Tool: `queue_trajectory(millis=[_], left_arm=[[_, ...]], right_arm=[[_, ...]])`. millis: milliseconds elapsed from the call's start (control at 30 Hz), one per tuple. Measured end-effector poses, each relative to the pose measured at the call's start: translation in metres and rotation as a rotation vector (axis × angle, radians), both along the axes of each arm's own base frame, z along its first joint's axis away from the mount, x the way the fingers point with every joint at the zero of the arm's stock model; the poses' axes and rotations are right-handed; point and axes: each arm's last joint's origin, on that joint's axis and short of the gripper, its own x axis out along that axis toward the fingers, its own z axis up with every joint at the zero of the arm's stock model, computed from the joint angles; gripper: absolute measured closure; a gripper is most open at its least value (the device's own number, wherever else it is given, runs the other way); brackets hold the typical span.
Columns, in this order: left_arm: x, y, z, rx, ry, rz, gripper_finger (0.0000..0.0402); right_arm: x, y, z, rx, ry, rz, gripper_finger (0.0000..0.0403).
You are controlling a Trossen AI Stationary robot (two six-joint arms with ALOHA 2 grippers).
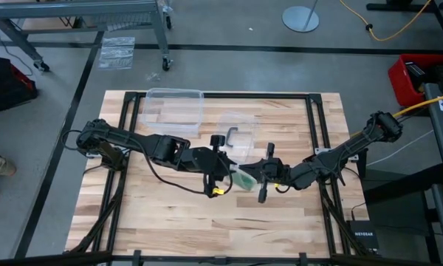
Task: Roll bandage
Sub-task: Close the transparent zip bag
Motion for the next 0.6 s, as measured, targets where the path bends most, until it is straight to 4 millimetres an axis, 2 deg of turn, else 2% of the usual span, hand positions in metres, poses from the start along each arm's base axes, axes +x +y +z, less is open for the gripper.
queue_trajectory(millis=[133, 600], left_arm=[[0.0003, 0.0000, 0.0004, -0.001, -0.005, 0.001, 0.0296], [0.0029, -0.0007, 0.0048, 0.022, -0.052, -0.020, 0.0293]], right_arm=[[0.0000, 0.0000, -0.0001, 0.000, 0.001, 0.001, 0.0403], [0.0002, 0.0000, -0.0009, -0.003, 0.007, 0.004, 0.0403]])
